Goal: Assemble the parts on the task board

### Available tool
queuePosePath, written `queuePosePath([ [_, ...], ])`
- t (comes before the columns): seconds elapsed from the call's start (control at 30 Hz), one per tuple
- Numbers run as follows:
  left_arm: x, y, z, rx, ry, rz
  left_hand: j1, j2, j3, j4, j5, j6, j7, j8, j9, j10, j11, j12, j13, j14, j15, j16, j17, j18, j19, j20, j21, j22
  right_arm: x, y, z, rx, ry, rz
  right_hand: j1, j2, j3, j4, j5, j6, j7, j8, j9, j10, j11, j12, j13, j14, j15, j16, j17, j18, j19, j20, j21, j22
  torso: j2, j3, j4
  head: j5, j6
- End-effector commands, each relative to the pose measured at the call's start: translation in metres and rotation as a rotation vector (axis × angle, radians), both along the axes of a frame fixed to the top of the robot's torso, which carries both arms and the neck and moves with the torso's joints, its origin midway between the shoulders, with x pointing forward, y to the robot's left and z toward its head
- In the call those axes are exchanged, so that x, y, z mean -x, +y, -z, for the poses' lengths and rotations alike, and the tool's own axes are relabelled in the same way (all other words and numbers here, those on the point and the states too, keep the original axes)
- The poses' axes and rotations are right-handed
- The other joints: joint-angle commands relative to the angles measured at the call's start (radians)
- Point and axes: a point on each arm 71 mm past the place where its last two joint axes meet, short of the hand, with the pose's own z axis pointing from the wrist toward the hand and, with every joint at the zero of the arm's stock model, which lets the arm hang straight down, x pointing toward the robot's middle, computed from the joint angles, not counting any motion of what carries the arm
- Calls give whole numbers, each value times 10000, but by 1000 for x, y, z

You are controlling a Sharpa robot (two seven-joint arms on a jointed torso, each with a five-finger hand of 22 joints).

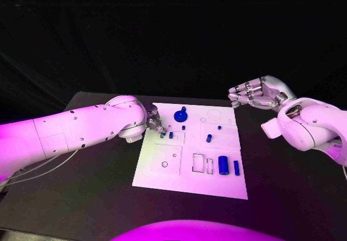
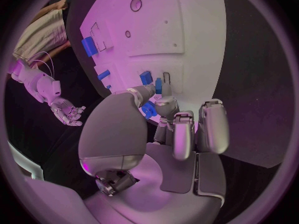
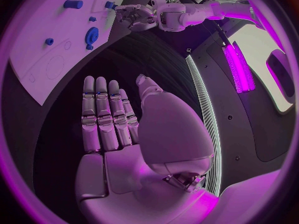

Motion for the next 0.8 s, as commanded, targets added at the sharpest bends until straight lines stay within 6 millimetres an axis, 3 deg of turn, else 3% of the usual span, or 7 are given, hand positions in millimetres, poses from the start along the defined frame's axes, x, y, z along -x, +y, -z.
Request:
queuePosePath([
  [0.03,0,-1,1,-576,13,321,-84,15,1658,-1602,45,50,-120,75,11,74,20,54,10,1038,-93,31,2629,-129,65,18,45,191,1,1,0,5,37,-172,-38,63,7,-53,58,-81,-17,-14,12,-86,-6,8,-13,-78,-4,-46,-15,-25,-26,65,-54,-10,-4,-2,-8,9,-14],
  [0.3,0,0,3,-888,136,504,-125,6,1697,-1650,43,44,-123,106,4,84,17,72,25,1038,-96,31,2629,-131,70,15,50,202,1,1,0,5,36,-164,-38,63,7,-53,58,-81,-17,-14,12,-86,-6,8,-13,-78,-4,-46,-15,-25,-26,65,-54,-10,-10,-1,18,-10,-33],
  [0.8,0,3,6,-1186,336,659,-178,1,1740,-1702,41,36,-125,141,-7,99,15,98,48,1038,-97,31,2629,-134,77,13,57,215,1,1,1,5,38,-176,-43,61,-4,-77,95,-85,-14,-14,12,-89,-4,9,-14,-84,-1,-45,-32,-24,-22,68,-66,-40,-9,-6,10,29,-54],
])
